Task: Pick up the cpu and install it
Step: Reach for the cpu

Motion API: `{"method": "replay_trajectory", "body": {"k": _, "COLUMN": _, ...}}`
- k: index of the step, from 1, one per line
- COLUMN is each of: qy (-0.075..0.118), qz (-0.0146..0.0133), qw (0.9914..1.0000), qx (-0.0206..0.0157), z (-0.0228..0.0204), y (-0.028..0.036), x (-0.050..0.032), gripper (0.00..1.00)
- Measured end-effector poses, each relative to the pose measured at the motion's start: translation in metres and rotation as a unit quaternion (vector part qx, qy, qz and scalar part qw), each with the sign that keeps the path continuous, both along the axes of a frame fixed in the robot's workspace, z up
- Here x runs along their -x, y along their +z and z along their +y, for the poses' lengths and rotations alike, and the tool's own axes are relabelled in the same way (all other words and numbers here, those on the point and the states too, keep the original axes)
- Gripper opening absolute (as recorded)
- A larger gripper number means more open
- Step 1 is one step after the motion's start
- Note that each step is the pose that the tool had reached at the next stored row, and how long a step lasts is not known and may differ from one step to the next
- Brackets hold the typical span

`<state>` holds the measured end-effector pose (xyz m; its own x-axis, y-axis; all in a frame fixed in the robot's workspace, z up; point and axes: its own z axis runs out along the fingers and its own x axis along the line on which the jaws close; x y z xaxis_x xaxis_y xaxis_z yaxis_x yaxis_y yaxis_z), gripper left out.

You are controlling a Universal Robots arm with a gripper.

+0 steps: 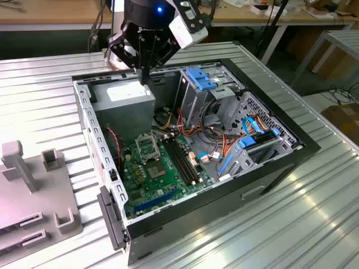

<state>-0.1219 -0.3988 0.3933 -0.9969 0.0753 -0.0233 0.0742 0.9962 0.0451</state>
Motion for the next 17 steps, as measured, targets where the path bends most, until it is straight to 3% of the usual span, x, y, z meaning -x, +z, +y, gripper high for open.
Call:
{"method": "replay_trajectory", "body": {"k": 10, "qy": 0.001, "qz": 0.0000, "qw": 1.00000, "qx": 0.0000, "z": 0.0000, "y": 0.0000, "x": 0.0018, "gripper": 0.11}}
{"method": "replay_trajectory", "body": {"k": 17, "qy": 0.001, "qz": 0.0000, "qw": 1.00000, "qx": 0.0000, "z": 0.0000, "y": 0.0000, "x": 0.0079, "gripper": 0.11}}
